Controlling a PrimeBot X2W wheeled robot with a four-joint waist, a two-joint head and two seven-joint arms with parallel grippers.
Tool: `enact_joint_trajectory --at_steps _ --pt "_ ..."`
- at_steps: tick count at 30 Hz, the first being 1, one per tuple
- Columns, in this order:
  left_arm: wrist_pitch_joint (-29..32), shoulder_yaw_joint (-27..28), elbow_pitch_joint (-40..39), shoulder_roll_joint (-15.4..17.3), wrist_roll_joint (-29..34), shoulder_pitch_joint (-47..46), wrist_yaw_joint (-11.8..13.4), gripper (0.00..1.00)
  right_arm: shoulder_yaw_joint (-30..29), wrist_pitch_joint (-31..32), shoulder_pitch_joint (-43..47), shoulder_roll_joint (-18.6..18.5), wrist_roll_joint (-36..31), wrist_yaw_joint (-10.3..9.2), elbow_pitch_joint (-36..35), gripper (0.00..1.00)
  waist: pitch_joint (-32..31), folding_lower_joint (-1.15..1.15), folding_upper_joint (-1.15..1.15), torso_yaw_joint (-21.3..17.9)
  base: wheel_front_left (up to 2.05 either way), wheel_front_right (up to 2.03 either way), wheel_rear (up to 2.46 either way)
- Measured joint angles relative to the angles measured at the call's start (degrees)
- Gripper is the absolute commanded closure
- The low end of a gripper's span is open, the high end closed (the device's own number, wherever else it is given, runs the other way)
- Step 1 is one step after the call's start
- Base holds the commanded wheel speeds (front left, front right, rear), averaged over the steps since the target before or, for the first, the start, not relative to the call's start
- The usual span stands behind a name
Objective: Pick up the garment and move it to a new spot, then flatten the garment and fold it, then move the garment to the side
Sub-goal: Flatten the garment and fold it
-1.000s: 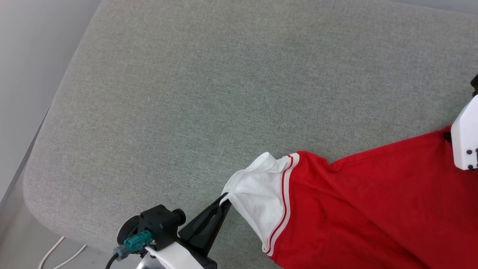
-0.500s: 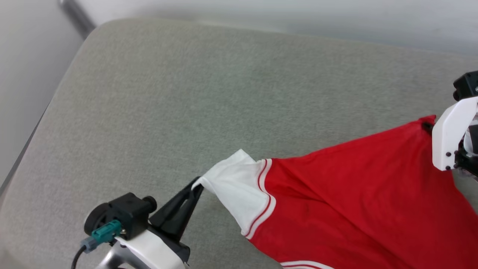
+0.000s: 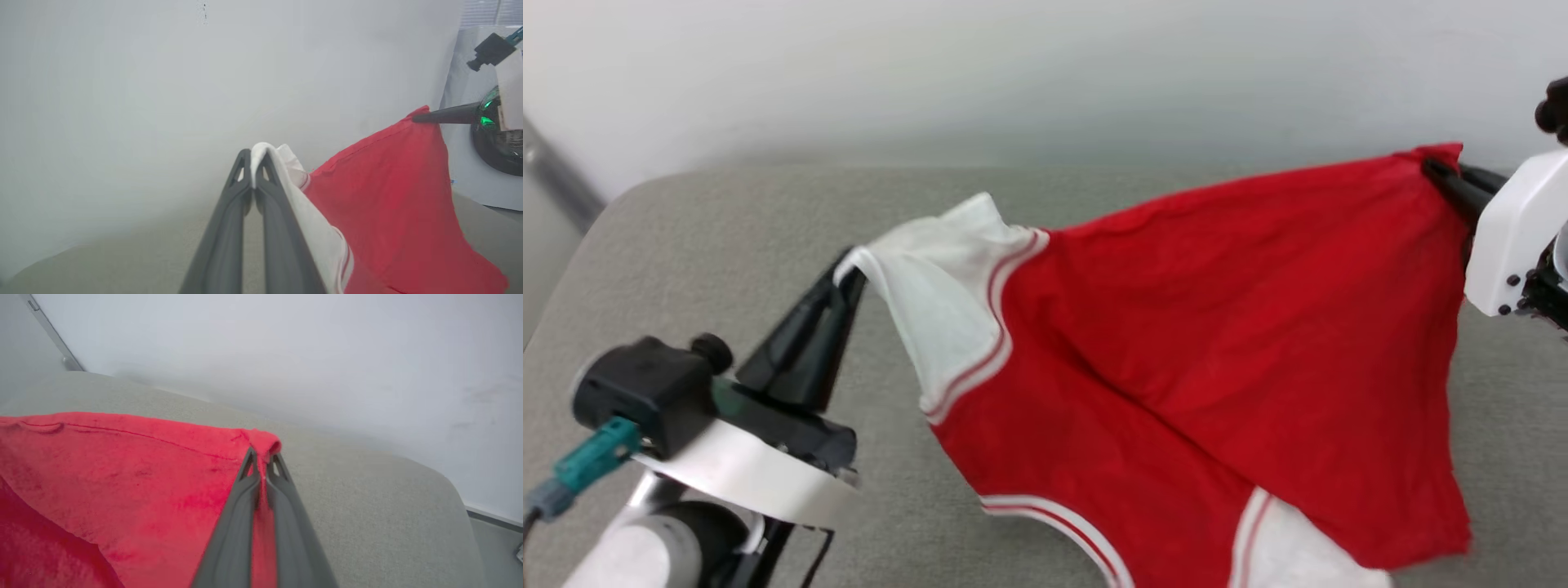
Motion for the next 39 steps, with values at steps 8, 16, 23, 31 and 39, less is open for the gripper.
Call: enact_joint_trajectory --at_steps 8,16,23,31,39 --pt "-1.36 6.39 -2.68 1.03 -1.22 -5.76 1.3 1.0 -2.4 -1.41 -0.31 0.27 0.31 0.0 -11.66 1.0 -1.94 0.0 0.0 -5.5 0.0 0.0 0.0" --pt "-1.98 11.82 -3.87 2.09 -2.03 -15.49 2.01 1.0 -4.05 -2.21 -1.96 1.72 -1.67 0.0 -18.89 1.0 -1.25 0.0 0.0 -9.07 0.0 0.0 0.0" --pt "-1.12 13.7 -3.41 2.59 -2.56 -23.56 2.09 1.0 -5.05 -2.6 -4.12 2.77 -2.29 0.0 -22.91 1.0 0.53 0.0 0.0 -10.87 0.0 0.0 0.0" --pt "0.46 13.92 0.86 4.59 -1.83 -33.94 1.0 1.0 -7.86 -4.13 -7.82 2.74 -3.15 0.01 -23.94 1.0 5.04 0.0 0.0 -11.76 0.0 0.0 0.0" --pt "2.16 10.63 10.47 6.0 0.51 -51.8 -3.35 1.0 -10.85 -5.93 -17.09 3.45 -2.23 0.0 -20.94 1.0 13.47 0.0 0.0 -11.93 0.0 0.0 0.0"
